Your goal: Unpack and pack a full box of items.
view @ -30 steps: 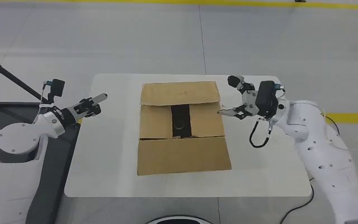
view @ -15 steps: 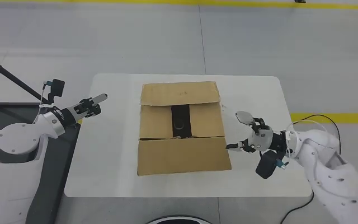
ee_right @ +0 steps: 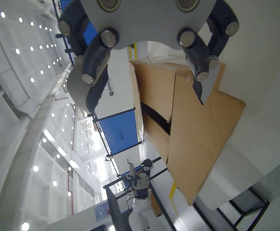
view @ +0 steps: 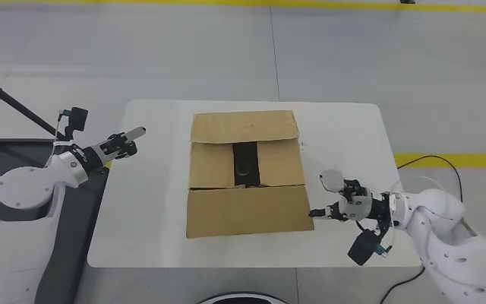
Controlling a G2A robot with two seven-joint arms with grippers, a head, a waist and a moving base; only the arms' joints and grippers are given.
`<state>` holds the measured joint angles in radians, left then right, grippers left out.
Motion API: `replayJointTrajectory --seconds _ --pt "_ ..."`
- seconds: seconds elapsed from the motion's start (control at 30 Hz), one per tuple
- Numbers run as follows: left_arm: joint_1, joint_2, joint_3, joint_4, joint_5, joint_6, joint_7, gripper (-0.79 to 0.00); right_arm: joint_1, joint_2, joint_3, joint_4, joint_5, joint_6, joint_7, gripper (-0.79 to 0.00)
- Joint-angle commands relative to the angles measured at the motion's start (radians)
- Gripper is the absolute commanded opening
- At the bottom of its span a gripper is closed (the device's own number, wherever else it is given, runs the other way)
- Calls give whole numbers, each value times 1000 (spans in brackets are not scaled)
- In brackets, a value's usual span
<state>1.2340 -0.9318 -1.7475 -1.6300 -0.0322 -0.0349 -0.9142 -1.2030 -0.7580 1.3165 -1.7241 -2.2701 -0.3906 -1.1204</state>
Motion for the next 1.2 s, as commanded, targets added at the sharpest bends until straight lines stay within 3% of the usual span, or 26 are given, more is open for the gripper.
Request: replayJointTrajectory --seconds 0.0,0.23,0.53,0.8,0.9,0.97,1.17 --pt "0 0 0 0 0 0 0 0 -11 6 6 11 -43 22 -45 0" --pt "0 0 0 0 0 0 0 0 -48 16 29 35 -75 69 -83 0" --pt "0 0 0 0 0 0 0 0 -21 -3 -42 27 -42 115 35 -6" --pt "0 0 0 0 0 0 0 0 46 -30 -127 21 14 119 93 -259" --pt "0 0 0 0 0 0 0 0 48 -32 -125 14 46 112 97 -299" --pt "0 0 0 0 0 0 0 0 46 -33 -115 8 70 108 108 -394" --pt "0 0 0 0 0 0 0 0 56 -34 -89 -10 101 106 144 -413"
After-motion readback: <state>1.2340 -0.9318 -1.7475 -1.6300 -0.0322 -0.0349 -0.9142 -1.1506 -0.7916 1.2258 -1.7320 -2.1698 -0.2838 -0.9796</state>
